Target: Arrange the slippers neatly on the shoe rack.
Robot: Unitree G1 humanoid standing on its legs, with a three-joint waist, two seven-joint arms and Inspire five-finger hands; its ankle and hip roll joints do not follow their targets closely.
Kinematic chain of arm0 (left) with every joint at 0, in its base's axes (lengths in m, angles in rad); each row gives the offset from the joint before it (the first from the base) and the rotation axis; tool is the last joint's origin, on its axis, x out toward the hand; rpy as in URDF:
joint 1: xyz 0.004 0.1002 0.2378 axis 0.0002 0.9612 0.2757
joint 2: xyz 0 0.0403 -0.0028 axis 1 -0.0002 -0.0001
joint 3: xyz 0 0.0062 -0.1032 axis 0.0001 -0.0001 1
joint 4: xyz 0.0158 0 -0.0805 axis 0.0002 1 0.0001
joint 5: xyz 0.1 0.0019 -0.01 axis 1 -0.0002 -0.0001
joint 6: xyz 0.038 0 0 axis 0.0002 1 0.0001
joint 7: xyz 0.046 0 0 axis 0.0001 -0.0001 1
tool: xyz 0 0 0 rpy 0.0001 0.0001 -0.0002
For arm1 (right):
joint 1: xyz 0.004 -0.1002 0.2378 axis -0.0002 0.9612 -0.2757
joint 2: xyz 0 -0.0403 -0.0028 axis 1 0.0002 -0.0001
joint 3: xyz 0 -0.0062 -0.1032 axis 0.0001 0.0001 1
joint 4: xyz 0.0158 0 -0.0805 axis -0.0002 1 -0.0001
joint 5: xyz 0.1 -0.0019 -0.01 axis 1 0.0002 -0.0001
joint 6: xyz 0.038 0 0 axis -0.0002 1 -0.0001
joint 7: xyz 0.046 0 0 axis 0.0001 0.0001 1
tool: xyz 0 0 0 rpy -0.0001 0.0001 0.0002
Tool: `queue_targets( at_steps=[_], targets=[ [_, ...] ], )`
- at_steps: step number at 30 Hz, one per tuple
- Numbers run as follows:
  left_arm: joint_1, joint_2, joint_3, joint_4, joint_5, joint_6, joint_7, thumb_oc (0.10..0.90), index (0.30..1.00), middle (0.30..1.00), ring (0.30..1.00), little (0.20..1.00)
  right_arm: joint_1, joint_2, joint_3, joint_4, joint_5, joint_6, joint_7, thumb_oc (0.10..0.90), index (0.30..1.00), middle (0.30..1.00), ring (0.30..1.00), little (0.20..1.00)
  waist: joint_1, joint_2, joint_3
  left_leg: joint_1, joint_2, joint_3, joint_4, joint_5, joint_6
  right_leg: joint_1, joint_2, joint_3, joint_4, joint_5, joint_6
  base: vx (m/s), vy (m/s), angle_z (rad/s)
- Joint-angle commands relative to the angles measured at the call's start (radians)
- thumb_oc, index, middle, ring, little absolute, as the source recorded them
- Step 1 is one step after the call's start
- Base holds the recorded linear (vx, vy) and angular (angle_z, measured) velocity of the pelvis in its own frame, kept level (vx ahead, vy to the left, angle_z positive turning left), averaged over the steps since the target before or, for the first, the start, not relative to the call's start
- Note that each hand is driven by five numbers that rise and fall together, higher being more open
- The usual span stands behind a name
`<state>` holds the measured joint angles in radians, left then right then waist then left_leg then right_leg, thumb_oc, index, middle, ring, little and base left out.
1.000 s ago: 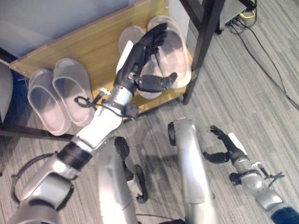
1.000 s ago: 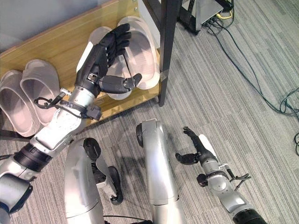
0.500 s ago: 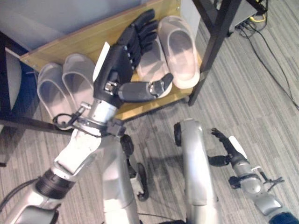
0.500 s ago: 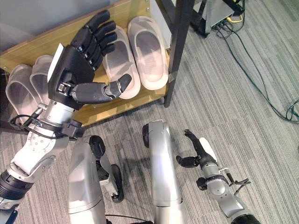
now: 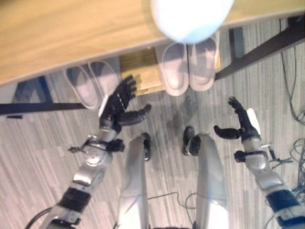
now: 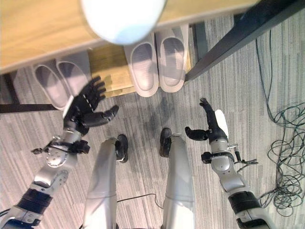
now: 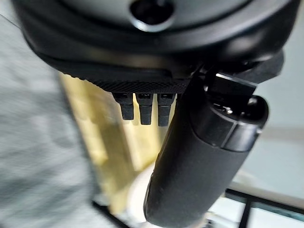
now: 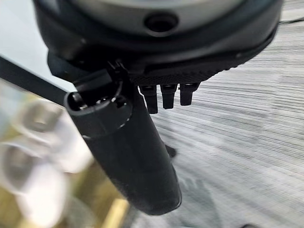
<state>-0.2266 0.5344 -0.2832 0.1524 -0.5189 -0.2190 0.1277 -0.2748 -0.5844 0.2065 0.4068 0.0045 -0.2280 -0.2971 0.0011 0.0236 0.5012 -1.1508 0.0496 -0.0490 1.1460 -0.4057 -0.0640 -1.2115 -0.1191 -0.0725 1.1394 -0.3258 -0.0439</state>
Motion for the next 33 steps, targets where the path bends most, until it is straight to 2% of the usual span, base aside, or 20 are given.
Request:
queue_targets(
  at_steps=[1, 3, 4, 5, 6, 8, 11, 12, 13, 17, 19, 20, 22, 29, 31, 33],
  targets=[
    [0.029, -0.043, -0.056, 0.045, 0.105, -0.088, -0.039, 0.8, 0.9, 0.9, 0.9, 0.9, 0.042, 0.021, 0.049, 0.051, 0.026, -0.071, -0.005, 0.8, 0.9, 0.9, 0.9, 0.9, -0.026, -0.001, -0.132, 0.048, -0.017, -0.028, -0.247, 0.146, 0.057, 0.157, -0.024, -0.002, -0.233, 0.054, 0.064, -0.03, -0.08, 0.13],
    [0.055, -0.062, -0.073, 0.142, 0.145, -0.083, -0.042, 0.8, 0.9, 0.9, 0.9, 0.9, 0.056, 0.046, 0.062, 0.104, 0.035, -0.071, 0.009, 0.8, 0.9, 0.9, 0.9, 0.9, -0.023, -0.005, -0.15, 0.188, -0.011, -0.033, -0.43, 0.213, 0.044, 0.291, -0.018, -0.034, -0.39, 0.101, 0.077, -0.03, -0.089, 0.12],
    [0.07, -0.07, -0.077, 0.18, 0.166, -0.081, -0.044, 0.8, 0.9, 0.9, 0.9, 0.9, 0.069, 0.061, 0.066, 0.135, 0.041, -0.067, 0.017, 0.8, 0.9, 0.9, 0.9, 0.9, -0.021, -0.009, -0.162, 0.245, -0.011, -0.028, -0.532, 0.284, 0.039, 0.344, -0.017, -0.057, -0.482, 0.164, 0.079, -0.07, -0.07, 0.15],
    [0.07, -0.07, -0.077, 0.18, 0.167, -0.082, -0.044, 0.8, 0.9, 0.9, 0.9, 0.9, 0.069, 0.061, 0.067, 0.136, 0.041, -0.068, 0.017, 0.8, 0.9, 0.9, 0.9, 0.9, -0.022, -0.009, -0.158, 0.255, -0.011, -0.029, -0.542, 0.29, 0.039, 0.353, -0.017, -0.058, -0.491, 0.169, 0.079, 0.02, -0.091, 0.11],
    [0.099, -0.08, -0.082, 0.24, 0.209, -0.074, -0.044, 0.8, 0.9, 0.9, 0.9, 0.9, 0.1, 0.078, 0.076, 0.178, 0.042, -0.058, 0.037, 0.8, 0.9, 0.9, 0.9, 0.9, -0.02, -0.012, -0.188, 0.387, -0.01, -0.028, -0.696, 0.34, 0.023, 0.473, -0.01, -0.081, -0.624, 0.201, 0.091, 0.14, -0.079, 0.1],
    [0.138, -0.103, -0.075, 0.305, 0.236, -0.067, -0.047, 0.8, 0.9, 0.9, 0.9, 0.9, 0.144, 0.094, 0.084, 0.209, 0.039, -0.047, 0.059, 0.8, 0.9, 0.9, 0.9, 0.9, -0.018, -0.01, -0.221, 0.541, -0.005, -0.024, -0.863, 0.392, 0.007, 0.606, 0.002, -0.107, -0.757, 0.236, 0.102, 0.22, -0.089, 0.18],
    [0.175, -0.129, -0.069, 0.392, 0.282, -0.054, -0.043, 0.8, 0.9, 0.9, 0.9, 0.9, 0.19, 0.112, 0.093, 0.249, 0.039, -0.035, 0.088, 0.8, 0.9, 0.9, 0.9, 0.9, -0.017, -0.017, -0.252, 0.705, -0.004, -0.021, -0.999, 0.433, -0.006, 0.771, 0.017, -0.123, -0.886, 0.263, 0.108, 0.17, -0.048, 0.15],
    [0.174, -0.129, -0.07, 0.393, 0.282, -0.054, -0.043, 0.8, 0.9, 0.9, 0.9, 0.9, 0.189, 0.112, 0.092, 0.249, 0.039, -0.035, 0.088, 0.8, 0.9, 0.9, 0.9, 0.9, -0.017, -0.017, -0.251, 0.707, -0.004, -0.022, -1.005, 0.44, -0.005, 0.774, 0.017, -0.125, -0.894, 0.27, 0.108, 0.2, -0.042, 0.07],
    [0.197, -0.148, -0.057, 0.447, 0.307, -0.045, -0.044, 0.8, 0.9, 0.9, 0.9, 0.9, 0.221, 0.127, 0.093, 0.254, 0.045, -0.027, 0.114, 0.8, 0.9, 0.9, 0.9, 0.9, -0.014, -0.023, -0.277, 0.786, 0.005, -0.019, -1.064, 0.452, -0.01, 0.861, 0.027, -0.13, -0.952, 0.277, 0.112, 0.18, -0.022, 0.05],
    [0.224, -0.179, -0.041, 0.574, 0.383, -0.024, -0.036, 0.8, 0.9, 0.9, 0.9, 0.9, 0.268, 0.167, 0.102, 0.233, 0.083, -0.02, 0.184, 0.8, 0.9, 0.9, 0.9, 0.9, -0.012, -0.034, -0.346, 0.916, 0.012, -0.007, -1.171, 0.484, -0.018, 0.997, 0.047, -0.137, -1.063, 0.305, 0.125, 0.19, -0.023, 0.02],
    [0.234, -0.188, -0.039, 0.61, 0.41, -0.021, -0.031, 0.8, 0.9, 0.9, 0.9, 0.9, 0.283, 0.175, 0.111, 0.217, 0.092, -0.02, 0.207, 0.8, 0.9, 0.9, 0.9, 0.9, -0.011, -0.037, -0.359, 0.956, 0.012, -0.003, -1.196, 0.488, -0.02, 1.035, 0.052, -0.135, -1.089, 0.31, 0.127, 0.15, -0.008, 0.02],
    [0.245, -0.203, -0.032, 0.656, 0.447, -0.016, -0.028, 0.8, 0.9, 0.9, 0.9, 0.9, 0.301, 0.191, 0.131, 0.188, 0.103, -0.022, 0.247, 0.8, 0.9, 0.9, 0.9, 0.9, -0.006, -0.041, -0.392, 0.995, 0.012, 0.004, -1.216, 0.484, -0.022, 1.08, 0.058, -0.135, -1.121, 0.311, 0.13, 0.16, 0.004, 0.01],
    [0.252, -0.218, -0.031, 0.702, 0.475, -0.01, -0.026, 0.8, 0.9, 0.9, 0.9, 0.9, 0.309, 0.208, 0.157, 0.166, 0.121, -0.02, 0.283, 0.8, 0.9, 0.9, 0.9, 0.9, -0.001, -0.044, -0.419, 1.031, 0.011, 0.008, -1.225, 0.477, -0.023, 1.126, 0.062, -0.13, -1.144, 0.309, 0.13, 0.15, 0.006, 0.0],
    [0.25, -0.263, -0.017, 0.81, 0.492, 0.003, -0.019, 0.8, 0.9, 0.9, 0.9, 0.9, 0.294, 0.248, 0.241, 0.067, 0.179, -0.012, 0.351, 0.8, 0.9, 0.9, 0.9, 0.9, 0.014, -0.047, -0.461, 1.114, 0.007, 0.013, -1.233, 0.455, -0.025, 1.222, 0.066, -0.122, -1.179, 0.295, 0.13, 0.1, 0.013, 0.0],
    [0.251, -0.275, -0.014, 0.831, 0.484, 0.006, -0.018, 0.8, 0.9, 0.9, 0.9, 0.9, 0.286, 0.263, 0.263, 0.026, 0.229, -0.009, 0.369, 0.8, 0.9, 0.9, 0.9, 0.9, 0.019, -0.049, -0.468, 1.13, 0.005, 0.014, -1.233, 0.45, -0.024, 1.241, 0.065, -0.122, -1.183, 0.293, 0.129, 0.03, 0.008, 0.01],
    [0.252, -0.291, -0.023, 0.847, 0.475, 0.011, -0.011, 0.8, 0.9, 0.9, 0.9, 0.9, 0.28, 0.296, 0.298, -0.024, 0.343, -0.005, 0.389, 0.8, 0.9, 0.9, 0.9, 0.9, 0.026, -0.049, -0.474, 1.143, 0.005, 0.014, -1.233, 0.446, -0.024, 1.256, 0.064, -0.121, -1.187, 0.291, 0.129, 0.04, 0.018, 0.05]
  ],
)
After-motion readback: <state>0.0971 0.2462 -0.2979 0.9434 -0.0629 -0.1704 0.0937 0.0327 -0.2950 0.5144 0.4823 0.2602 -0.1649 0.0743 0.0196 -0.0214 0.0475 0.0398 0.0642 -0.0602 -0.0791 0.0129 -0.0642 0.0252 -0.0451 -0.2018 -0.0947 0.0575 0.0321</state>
